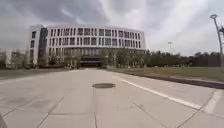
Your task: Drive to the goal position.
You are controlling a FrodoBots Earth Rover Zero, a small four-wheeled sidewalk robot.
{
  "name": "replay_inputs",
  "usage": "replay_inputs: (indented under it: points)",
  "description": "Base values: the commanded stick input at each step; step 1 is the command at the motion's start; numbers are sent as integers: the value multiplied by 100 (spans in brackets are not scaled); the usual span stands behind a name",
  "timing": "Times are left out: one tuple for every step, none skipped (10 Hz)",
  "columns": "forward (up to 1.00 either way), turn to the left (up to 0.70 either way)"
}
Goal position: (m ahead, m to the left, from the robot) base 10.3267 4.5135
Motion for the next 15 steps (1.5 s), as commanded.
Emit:
replay_inputs:
  points:
    - [70,0]
    - [70,0]
    - [70,0]
    - [70,0]
    - [70,0]
    - [70,0]
    - [70,0]
    - [70,0]
    - [70,0]
    - [70,0]
    - [70,0]
    - [70,0]
    - [70,0]
    - [70,0]
    - [70,0]
